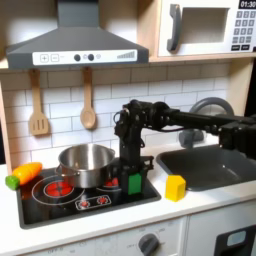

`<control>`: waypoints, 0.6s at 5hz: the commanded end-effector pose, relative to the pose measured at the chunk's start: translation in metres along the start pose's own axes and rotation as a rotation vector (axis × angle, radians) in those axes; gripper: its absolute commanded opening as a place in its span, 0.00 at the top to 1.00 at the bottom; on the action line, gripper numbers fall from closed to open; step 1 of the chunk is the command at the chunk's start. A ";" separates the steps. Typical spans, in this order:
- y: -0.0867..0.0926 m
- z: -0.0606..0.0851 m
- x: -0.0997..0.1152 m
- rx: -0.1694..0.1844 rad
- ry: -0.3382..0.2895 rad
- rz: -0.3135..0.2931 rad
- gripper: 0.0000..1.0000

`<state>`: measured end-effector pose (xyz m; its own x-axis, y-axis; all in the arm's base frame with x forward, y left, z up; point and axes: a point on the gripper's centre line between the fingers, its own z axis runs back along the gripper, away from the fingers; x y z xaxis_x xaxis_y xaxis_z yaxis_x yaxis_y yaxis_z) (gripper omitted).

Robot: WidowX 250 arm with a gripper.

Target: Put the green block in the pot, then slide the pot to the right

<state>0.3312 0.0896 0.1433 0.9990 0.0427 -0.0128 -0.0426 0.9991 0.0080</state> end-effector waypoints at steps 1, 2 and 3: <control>0.000 0.041 0.006 -0.011 -0.096 -0.018 1.00; 0.009 0.054 0.012 -0.005 -0.118 0.006 1.00; 0.010 0.066 0.021 -0.005 -0.165 0.008 1.00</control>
<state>0.3512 0.0983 0.2156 0.9848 0.0459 0.1678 -0.0480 0.9988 0.0079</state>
